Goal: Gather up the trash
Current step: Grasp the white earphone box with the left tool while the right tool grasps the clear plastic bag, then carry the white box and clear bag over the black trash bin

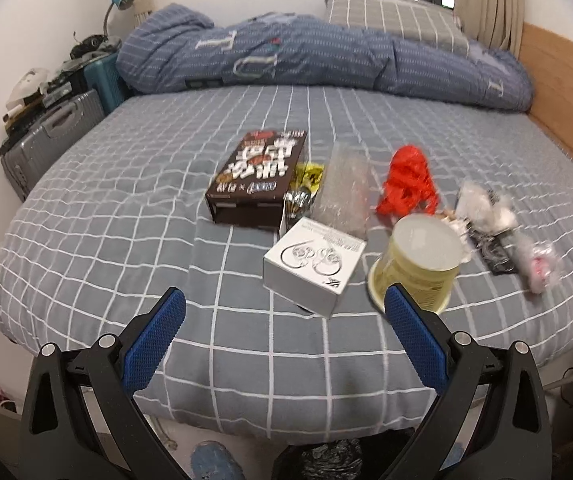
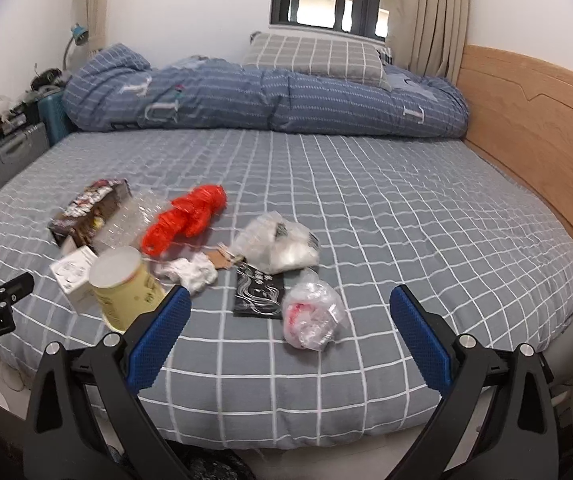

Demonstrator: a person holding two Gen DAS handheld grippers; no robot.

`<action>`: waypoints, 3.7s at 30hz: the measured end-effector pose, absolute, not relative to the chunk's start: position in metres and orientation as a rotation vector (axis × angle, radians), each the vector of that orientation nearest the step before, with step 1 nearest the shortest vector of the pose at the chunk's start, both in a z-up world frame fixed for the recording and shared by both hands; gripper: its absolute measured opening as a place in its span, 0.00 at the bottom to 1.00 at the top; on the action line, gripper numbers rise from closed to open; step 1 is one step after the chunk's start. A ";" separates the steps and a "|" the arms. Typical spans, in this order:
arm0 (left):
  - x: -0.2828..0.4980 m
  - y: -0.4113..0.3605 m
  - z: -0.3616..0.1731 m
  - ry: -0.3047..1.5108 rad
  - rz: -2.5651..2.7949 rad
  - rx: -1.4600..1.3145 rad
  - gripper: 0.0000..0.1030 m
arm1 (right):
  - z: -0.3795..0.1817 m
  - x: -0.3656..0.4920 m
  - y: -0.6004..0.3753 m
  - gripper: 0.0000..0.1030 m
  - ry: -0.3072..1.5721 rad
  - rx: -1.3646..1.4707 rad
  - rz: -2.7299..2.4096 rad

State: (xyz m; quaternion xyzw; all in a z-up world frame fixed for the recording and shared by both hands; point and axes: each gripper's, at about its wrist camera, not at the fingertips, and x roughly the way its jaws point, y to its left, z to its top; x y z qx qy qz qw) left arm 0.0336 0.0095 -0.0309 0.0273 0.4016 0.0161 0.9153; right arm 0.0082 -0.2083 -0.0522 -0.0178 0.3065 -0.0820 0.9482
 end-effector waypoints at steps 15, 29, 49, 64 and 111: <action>0.087 0.013 -0.076 0.914 -0.011 0.065 0.94 | -0.100 0.053 -0.235 0.93 0.740 -0.058 -0.191; 0.119 0.007 -0.106 0.975 -0.090 0.052 0.91 | -0.129 0.071 -0.249 0.65 0.846 0.013 -0.162; 0.121 -0.003 -0.114 0.967 -0.110 0.074 0.78 | -0.138 0.078 -0.249 0.45 0.877 0.026 -0.125; 0.109 0.009 -0.082 0.926 -0.083 0.052 0.78 | -0.099 0.056 -0.241 0.45 0.812 0.021 -0.120; -0.079 0.032 -0.072 0.882 -0.079 -0.079 0.78 | -0.098 -0.086 -0.156 0.45 0.759 0.046 0.018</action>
